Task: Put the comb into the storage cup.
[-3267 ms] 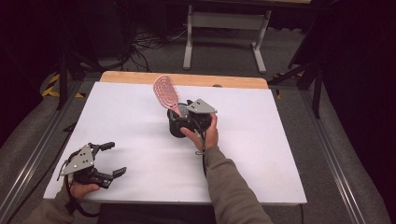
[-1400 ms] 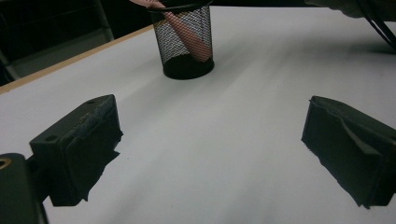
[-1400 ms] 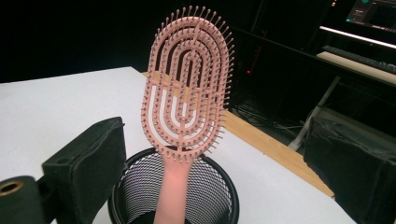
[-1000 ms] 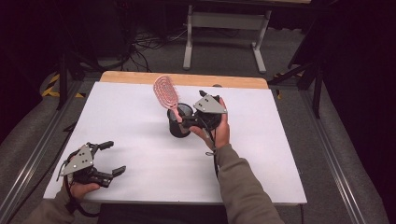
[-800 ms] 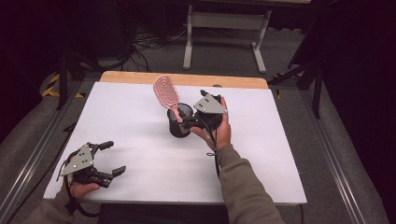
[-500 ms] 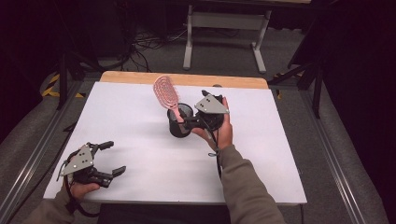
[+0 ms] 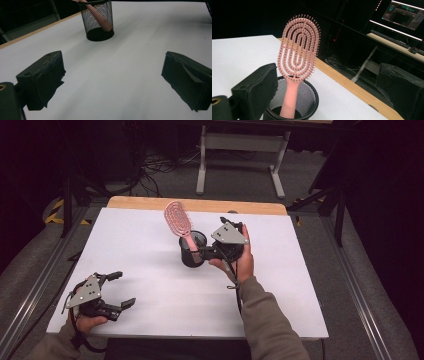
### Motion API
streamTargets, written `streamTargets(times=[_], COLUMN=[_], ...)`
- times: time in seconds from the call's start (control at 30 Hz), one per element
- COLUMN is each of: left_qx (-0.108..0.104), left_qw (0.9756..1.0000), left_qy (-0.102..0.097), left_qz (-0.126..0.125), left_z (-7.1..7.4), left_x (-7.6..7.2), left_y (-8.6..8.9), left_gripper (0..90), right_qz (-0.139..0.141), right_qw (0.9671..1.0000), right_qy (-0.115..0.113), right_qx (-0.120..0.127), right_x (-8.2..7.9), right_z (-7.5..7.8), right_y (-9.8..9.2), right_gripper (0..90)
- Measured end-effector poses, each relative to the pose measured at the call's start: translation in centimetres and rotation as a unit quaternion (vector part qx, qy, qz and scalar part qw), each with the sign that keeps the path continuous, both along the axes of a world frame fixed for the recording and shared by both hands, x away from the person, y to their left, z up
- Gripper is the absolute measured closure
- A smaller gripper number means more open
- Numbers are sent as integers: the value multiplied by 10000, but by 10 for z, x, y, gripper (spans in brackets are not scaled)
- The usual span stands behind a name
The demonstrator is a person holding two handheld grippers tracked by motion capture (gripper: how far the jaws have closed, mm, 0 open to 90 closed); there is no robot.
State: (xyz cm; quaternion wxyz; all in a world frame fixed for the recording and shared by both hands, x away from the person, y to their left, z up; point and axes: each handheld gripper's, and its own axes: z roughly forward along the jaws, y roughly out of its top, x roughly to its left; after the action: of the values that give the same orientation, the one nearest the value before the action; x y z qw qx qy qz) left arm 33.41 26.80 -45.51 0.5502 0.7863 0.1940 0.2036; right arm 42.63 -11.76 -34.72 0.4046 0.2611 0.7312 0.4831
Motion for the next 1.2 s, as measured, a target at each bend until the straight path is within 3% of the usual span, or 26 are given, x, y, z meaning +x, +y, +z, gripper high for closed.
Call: streamTargets(times=[1.2], left_qx=[26], left_qw=[10000], left_qy=[-29], left_qz=[8], left_z=[0], left_x=[0], left_y=[-1], left_gripper=[52], right_qz=[-237], right_qw=[9993], right_qy=[-45], right_qx=[-296], right_x=[-24], right_z=[3], right_y=[-34], right_gripper=[50])
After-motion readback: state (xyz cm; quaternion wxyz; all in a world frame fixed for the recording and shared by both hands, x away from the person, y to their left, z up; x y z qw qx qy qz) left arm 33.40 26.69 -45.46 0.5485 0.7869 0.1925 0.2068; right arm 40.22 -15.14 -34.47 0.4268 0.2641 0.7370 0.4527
